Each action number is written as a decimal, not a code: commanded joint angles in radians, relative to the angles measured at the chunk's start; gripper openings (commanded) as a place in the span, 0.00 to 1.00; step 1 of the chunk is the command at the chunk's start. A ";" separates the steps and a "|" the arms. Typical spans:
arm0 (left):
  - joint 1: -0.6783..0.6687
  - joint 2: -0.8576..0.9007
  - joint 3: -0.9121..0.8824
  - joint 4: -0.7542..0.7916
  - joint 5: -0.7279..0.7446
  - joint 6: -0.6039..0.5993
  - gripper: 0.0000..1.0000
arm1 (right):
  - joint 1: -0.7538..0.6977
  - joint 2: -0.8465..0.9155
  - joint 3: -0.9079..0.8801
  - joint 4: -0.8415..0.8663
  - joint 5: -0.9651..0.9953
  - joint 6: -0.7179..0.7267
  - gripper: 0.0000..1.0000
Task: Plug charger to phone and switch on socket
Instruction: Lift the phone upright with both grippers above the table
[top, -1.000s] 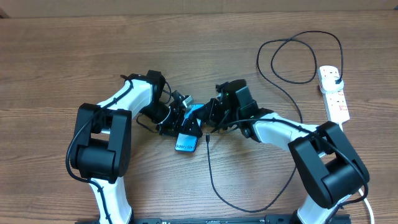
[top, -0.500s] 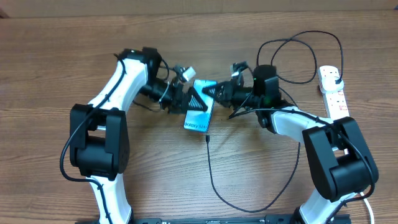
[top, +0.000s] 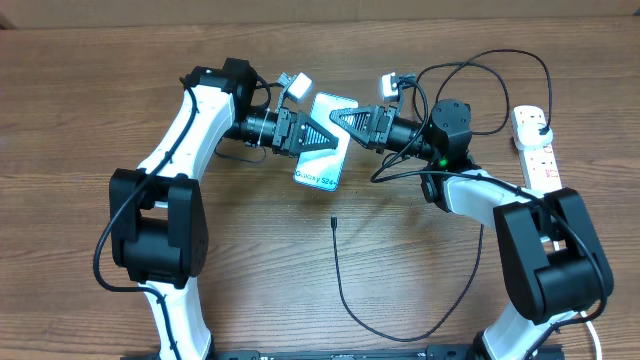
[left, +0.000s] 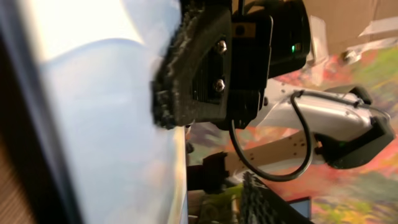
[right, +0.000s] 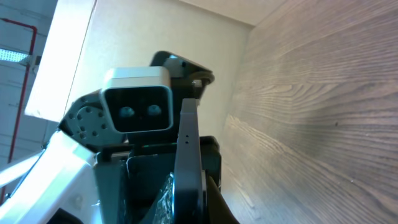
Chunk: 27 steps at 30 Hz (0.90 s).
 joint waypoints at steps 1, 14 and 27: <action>-0.015 0.000 0.030 -0.003 0.135 0.030 0.36 | -0.012 -0.005 0.005 -0.015 0.085 0.019 0.04; 0.000 0.000 0.030 -0.028 -0.079 0.026 0.37 | -0.041 -0.005 0.005 -0.221 0.013 -0.124 0.04; 0.000 0.000 0.030 -0.032 -0.077 0.026 0.11 | -0.042 -0.005 0.005 -0.218 0.036 -0.125 0.04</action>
